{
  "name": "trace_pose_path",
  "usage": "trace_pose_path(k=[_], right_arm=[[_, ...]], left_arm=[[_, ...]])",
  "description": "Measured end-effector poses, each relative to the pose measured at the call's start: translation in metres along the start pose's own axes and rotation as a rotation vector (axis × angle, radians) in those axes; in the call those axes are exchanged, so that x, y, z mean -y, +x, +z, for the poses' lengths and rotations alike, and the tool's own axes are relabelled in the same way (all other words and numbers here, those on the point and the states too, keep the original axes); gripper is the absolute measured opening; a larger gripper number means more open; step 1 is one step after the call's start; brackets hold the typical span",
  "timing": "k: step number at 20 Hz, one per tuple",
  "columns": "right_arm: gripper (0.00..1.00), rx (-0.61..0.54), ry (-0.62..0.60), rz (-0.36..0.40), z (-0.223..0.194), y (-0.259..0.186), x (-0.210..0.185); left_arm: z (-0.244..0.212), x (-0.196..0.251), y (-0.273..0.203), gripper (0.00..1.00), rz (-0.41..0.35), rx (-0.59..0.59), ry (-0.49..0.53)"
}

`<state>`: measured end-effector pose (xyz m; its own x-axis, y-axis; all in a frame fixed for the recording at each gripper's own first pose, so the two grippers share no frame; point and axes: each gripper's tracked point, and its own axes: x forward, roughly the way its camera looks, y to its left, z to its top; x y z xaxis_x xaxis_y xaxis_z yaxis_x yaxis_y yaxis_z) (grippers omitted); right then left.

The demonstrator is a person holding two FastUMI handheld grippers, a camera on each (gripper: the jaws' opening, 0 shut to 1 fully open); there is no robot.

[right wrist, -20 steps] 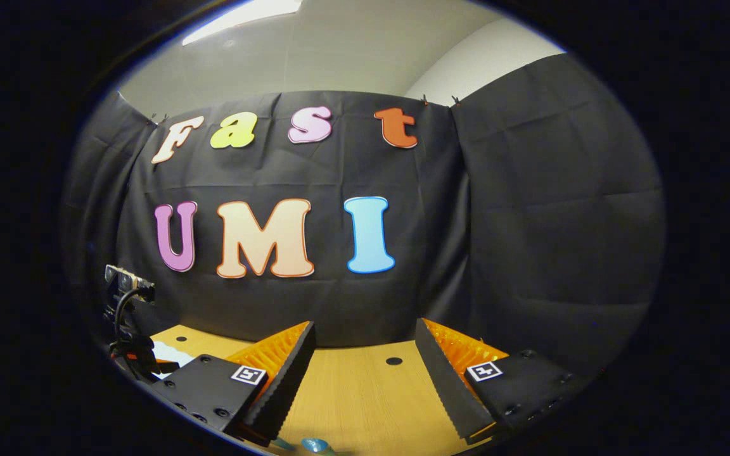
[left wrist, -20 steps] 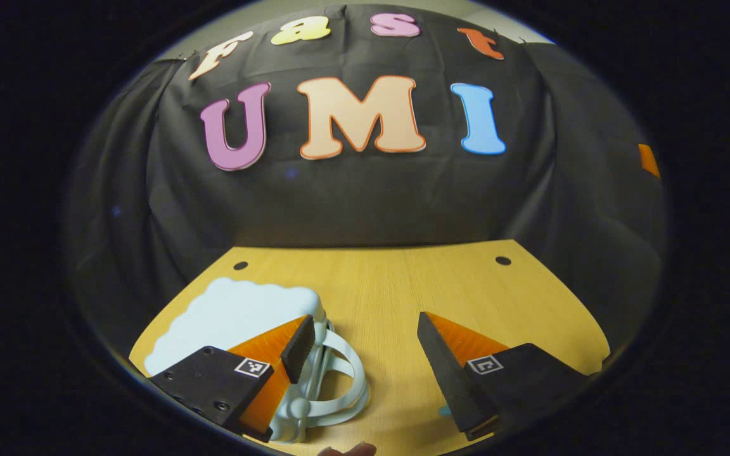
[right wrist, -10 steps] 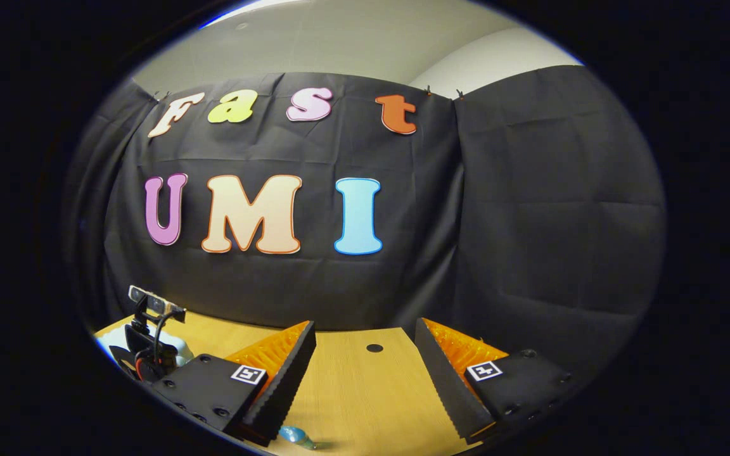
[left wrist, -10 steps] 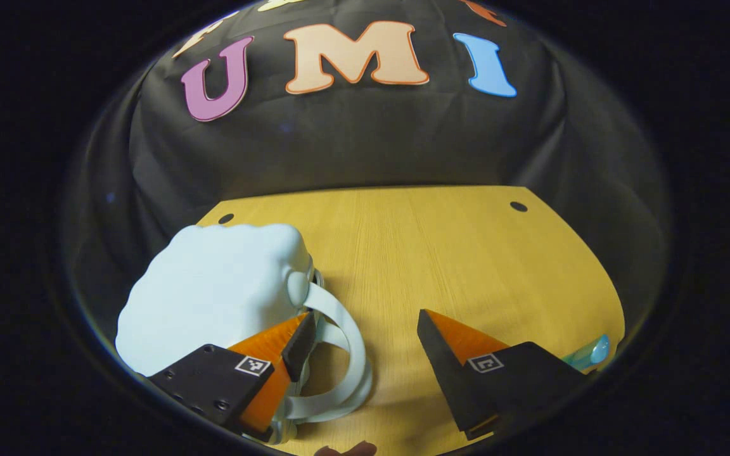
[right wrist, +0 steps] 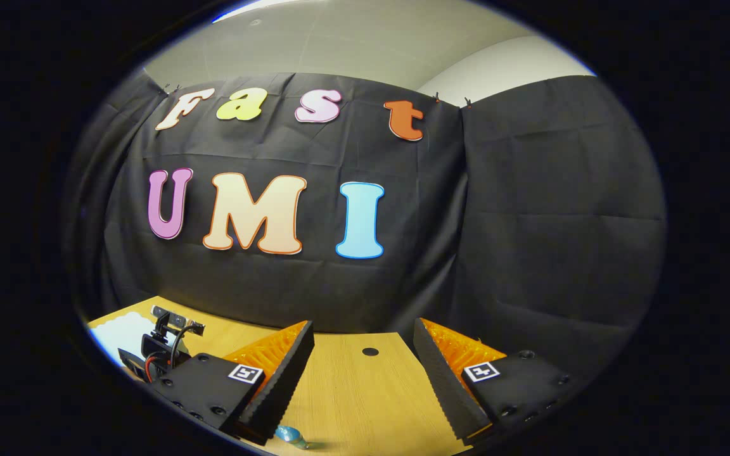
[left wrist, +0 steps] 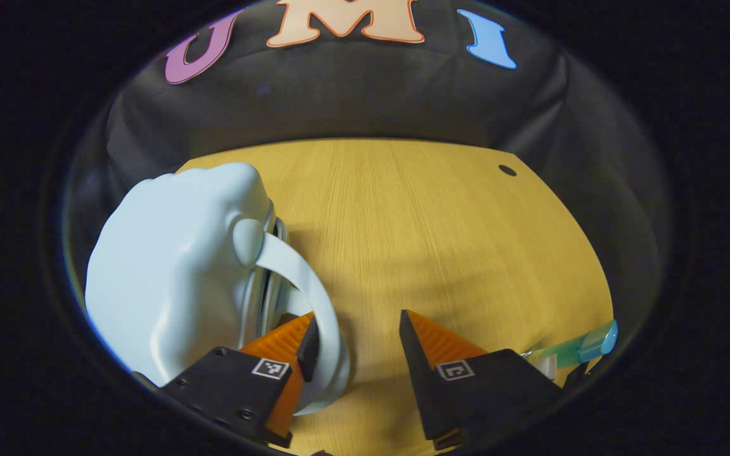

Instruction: First open the suitcase, pack the skin care products into it, and then close the suitcase.

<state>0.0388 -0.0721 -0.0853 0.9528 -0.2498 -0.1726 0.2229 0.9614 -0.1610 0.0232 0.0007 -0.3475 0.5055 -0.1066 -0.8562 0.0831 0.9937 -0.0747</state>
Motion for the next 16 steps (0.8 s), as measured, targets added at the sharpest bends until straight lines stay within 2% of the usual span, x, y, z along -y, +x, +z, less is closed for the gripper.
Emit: trace_pose_path(k=[1,2,4,7,8,11,12,13,15,16], right_arm=[[0.99,0.006,0.005,0.003,0.001,-0.001,-0.001],[0.97,0.011,0.009,0.007,0.003,-0.002,-0.002],[0.99,0.025,0.006,0.017,0.005,-0.002,-0.005],[0.96,0.052,0.005,0.043,0.011,-0.005,-0.012],[0.99,0.06,0.01,0.059,0.014,-0.005,-0.017],[0.99,0.07,0.031,0.101,0.014,-0.002,-0.031],[0.99,0.069,0.039,0.117,0.014,-0.002,-0.037],[0.99,0.07,0.045,0.131,0.014,-0.002,-0.042],[0.99,0.078,0.053,0.156,0.016,-0.001,-0.052],[0.99,0.086,0.061,0.167,0.02,0.0,-0.057]], left_arm=[[0.001,-0.009,0.002,0.62,0.024,-0.004,0.011],[0.001,-0.017,-0.001,0.45,0.039,-0.013,0.02],[0.001,-0.013,-0.002,0.1,-0.003,-0.03,0.0],[0.017,-0.008,-0.017,0.05,-0.008,0.024,0.04],[0.024,-0.008,-0.023,0.04,-0.004,0.037,0.055],[0.039,-0.013,-0.049,0.02,-0.045,0.069,0.013],[0.049,-0.018,-0.059,0.05,-0.037,0.094,0.009],[0.062,-0.023,-0.07,0.02,-0.018,0.136,0.016],[0.086,-0.04,-0.094,0.05,0.015,0.194,0.069],[0.096,-0.049,-0.104,0.02,0.032,0.217,0.081]])
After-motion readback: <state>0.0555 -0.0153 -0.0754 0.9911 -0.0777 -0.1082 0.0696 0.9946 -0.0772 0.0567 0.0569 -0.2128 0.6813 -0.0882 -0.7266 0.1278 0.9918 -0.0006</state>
